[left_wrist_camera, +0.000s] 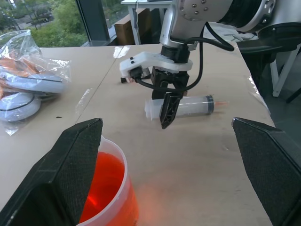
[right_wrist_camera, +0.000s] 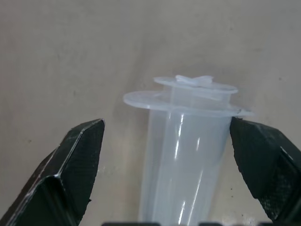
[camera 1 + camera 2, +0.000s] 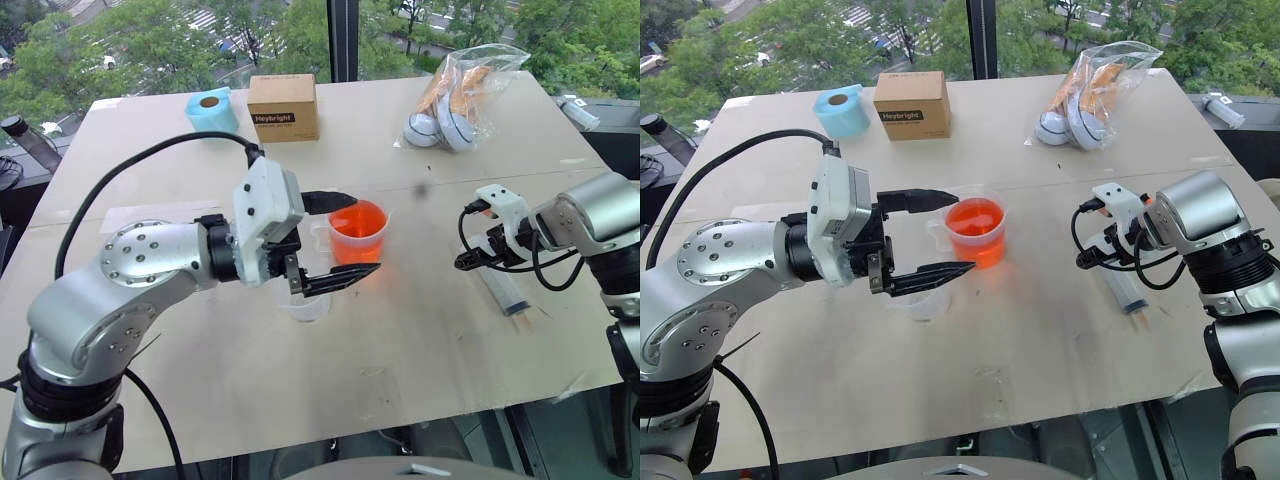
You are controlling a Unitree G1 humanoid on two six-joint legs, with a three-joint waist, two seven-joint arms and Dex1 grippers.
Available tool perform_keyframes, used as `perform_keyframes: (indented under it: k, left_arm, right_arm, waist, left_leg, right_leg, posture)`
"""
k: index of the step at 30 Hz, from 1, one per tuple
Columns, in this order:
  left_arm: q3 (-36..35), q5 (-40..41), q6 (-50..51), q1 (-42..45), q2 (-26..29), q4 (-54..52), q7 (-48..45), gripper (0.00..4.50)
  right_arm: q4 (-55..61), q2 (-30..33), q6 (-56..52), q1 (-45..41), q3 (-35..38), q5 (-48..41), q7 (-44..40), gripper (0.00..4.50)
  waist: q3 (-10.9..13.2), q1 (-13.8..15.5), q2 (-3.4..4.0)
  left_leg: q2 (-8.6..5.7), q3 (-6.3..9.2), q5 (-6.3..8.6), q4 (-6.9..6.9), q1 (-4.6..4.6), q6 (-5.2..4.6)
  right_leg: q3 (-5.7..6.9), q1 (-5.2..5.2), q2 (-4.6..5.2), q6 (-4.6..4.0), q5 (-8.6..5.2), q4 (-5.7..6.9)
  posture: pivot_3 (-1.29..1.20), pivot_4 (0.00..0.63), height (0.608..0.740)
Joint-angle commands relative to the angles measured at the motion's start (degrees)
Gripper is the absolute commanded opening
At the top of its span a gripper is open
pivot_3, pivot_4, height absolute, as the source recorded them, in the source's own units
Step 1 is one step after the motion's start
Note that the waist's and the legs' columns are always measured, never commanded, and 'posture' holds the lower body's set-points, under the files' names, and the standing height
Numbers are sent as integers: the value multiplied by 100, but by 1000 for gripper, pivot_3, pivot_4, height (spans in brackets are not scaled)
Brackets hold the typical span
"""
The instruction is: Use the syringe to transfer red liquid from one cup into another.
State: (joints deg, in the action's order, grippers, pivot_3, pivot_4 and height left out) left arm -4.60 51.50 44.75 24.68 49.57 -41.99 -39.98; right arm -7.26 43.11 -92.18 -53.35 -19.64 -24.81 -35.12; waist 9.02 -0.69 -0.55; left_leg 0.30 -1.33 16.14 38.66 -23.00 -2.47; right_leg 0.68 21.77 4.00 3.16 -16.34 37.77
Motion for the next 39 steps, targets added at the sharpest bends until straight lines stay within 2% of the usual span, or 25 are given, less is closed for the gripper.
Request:
perform_keyframes:
  k: [1, 3, 4, 8, 11, 13, 17, 20, 22, 27, 29, 33, 39]
  left_arm:
    - [-276, 303, 36, -26, 151, -161, -173, 4500]
    - [-320, 422, 66, -35, 237, -108, -308, 4500]
    - [-313, 411, 61, -56, 284, -85, -394, 4500]
    - [-273, 271, -8, -33, 353, 61, -558, 4500]
    - [-495, 434, 31, 94, 184, 431, -414, 4500]
    - [-736, 484, 27, 187, 106, 761, -263, 4500]
    - [-1127, 592, -46, 536, -2, 1198, -54, 4500]
    - [-1270, 500, -138, 699, 131, 1453, -257, 4500]
    - [-1312, 434, -198, 788, 262, 1643, -495, 4500]
    - [-1288, 329, -246, 1825, 397, 2697, -752, 4500]
    - [-1222, 295, -231, 2181, 374, 2962, -826, 4500]
    - [-1132, 214, -179, 2487, 352, 3175, -972, 4500]
    - [-1004, 124, -139, 2773, 299, 3405, -1147, 4500]
  right_arm:
    - [-122, -16, -32, -55, 81, -54, 169, 2768]
    - [-162, -28, -32, -35, 144, -102, 251, 1836]
    - [-175, -33, -32, -28, 206, -139, 299, 1626]
    - [-248, -134, -32, -179, 540, -294, 484, 1601]
    - [51, -332, -32, -600, 988, -825, 675, 1601]
    - [230, -725, -32, -1100, 1561, -1089, 915, 1601]
    - [523, -1510, 311, -1736, 2600, -970, 1347, 1601]
    - [814, -1768, 1224, -1808, 2663, -872, 1310, 1601]
    - [894, -1920, 1784, -1773, 2694, -856, 1208, 1601]
    - [1143, -2597, 3755, -1586, 2598, -675, 1026, 1601]
    - [1271, -3034, 3894, -1526, 2770, -826, 1326, 1601]
    - [1664, -3418, 4445, -1129, 2646, -802, 1374, 1601]
    - [2364, -3677, 5135, 36, 2139, -886, 909, 1601]
  waist:
    - [0, 1, 0]
    - [-1, 2, -2]
    - [-1, 2, -2]
    - [-2, -1, -3]
    - [1, -21, 1]
    - [8, -90, 9]
    - [2, -93, 0]
    - [-5, -43, -12]
    - [-5, -32, -12]
    - [-2, -37, -14]
    - [-2, -75, -12]
    - [-2, -170, -13]
    - [-4, -173, -17]
  left_leg:
    - [0, 0, 0, 0, 1, 0]
    - [0, 1, 0, 0, 0, 0]
    - [0, 0, 0, 0, 1, 0]
    - [0, -1, 0, 0, 2, 0]
    - [0, -2, 0, 0, 3, 0]
    - [2, -12, 0, 0, 3, 0]
    - [7, -4, -1, -11, -8, 2]
    - [6, 6, -2, -12, -37, 3]
    - [-1, 2, -3, 5, -83, 4]
    - [-6, 1, -6, 13, -86, 8]
    - [-4, 1, -9, 18, -83, 14]
    - [-2, 1, -11, 17, -77, 18]
    - [-2, 4, -12, 27, -78, 18]
  right_leg:
    - [0, 0, 0, 0, 0, 1]
    - [1, 0, -1, 0, 0, 1]
    - [0, 0, -1, 0, 0, 1]
    - [0, -2, -3, 0, 0, 1]
    - [-1, -1, -4, 0, 0, 3]
    - [-5, 11, -7, 0, 0, 15]
    - [-1, 34, -20, -1, 0, 20]
    - [6, 46, -19, 1, 1, 20]
    - [12, 90, -18, 7, 4, 29]
    - [20, 93, -17, 10, 6, 25]
    - [18, 95, -23, 10, 6, 23]
    - [16, 95, -23, 10, 6, 60]
    - [17, 95, -22, 10, 6, 68]
  posture:
    - [0, 150, 740]
    - [0, 150, 740]
    - [0, 150, 740]
    - [0, 150, 740]
    - [0, 150, 740]
    - [0, 150, 740]
    - [0, 150, 740]
    - [0, 150, 740]
    - [0, 150, 740]
    - [0, 150, 740]
    - [0, 150, 740]
    - [0, 150, 740]
    - [0, 150, 740]
